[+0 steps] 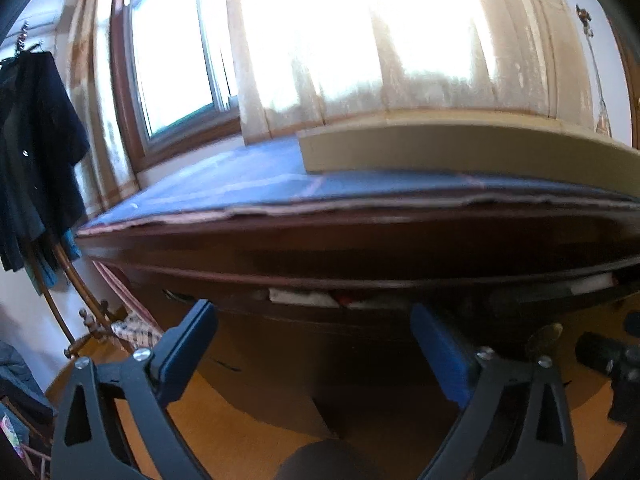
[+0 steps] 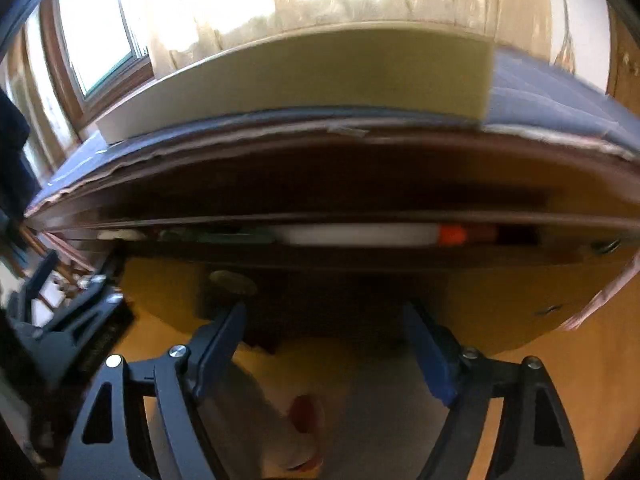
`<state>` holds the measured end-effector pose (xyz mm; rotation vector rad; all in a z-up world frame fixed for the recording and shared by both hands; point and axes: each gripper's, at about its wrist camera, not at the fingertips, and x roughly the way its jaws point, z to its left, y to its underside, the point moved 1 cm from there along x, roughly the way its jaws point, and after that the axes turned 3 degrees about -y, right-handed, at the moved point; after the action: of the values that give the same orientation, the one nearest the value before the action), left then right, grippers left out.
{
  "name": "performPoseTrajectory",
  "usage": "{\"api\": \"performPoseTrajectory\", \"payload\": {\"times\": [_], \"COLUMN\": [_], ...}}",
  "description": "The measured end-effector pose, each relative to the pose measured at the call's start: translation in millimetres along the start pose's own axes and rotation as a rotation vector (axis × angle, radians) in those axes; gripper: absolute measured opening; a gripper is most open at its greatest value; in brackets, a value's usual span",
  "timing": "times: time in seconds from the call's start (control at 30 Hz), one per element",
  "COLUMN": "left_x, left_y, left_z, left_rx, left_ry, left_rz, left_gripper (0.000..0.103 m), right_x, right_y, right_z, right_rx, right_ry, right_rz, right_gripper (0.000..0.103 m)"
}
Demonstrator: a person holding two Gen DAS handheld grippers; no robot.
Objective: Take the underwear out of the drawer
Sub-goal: 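Hook the right gripper on the drawer edge and pull the drawer open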
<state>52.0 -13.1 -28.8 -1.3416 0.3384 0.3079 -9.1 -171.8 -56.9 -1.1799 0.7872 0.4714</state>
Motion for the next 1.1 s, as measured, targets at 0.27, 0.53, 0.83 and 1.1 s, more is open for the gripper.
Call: {"api": "performPoseTrajectory", "payload": {"times": [0.27, 0.53, 0.83, 1.1], "left_x": [6, 20, 24, 21], "left_y": [-12, -3, -3, -3], "left_z": [4, 2, 3, 2], "left_rx": [-0.053, -0.061, -0.078, -0.066], "left_ry": [-0.012, -0.005, -0.017, -0.022], "left_rz": [0.003, 0.062, 0.097, 0.115], "left_gripper": [0.098, 0.098, 0.1, 0.1], "right_x": [-14, -17, 20, 26], "right_y": [-7, -16, -22, -36], "right_z": [-2, -5, 24, 20], "right_rx": [0.027, -0.001, -0.253, -0.267], "right_ry": [-0.02, -0.009, 0.033, -0.054], "right_rz": [-0.074, -0.133, 0.021, 0.168], "right_gripper": [0.083, 0.083, 0.103, 0.103]}}
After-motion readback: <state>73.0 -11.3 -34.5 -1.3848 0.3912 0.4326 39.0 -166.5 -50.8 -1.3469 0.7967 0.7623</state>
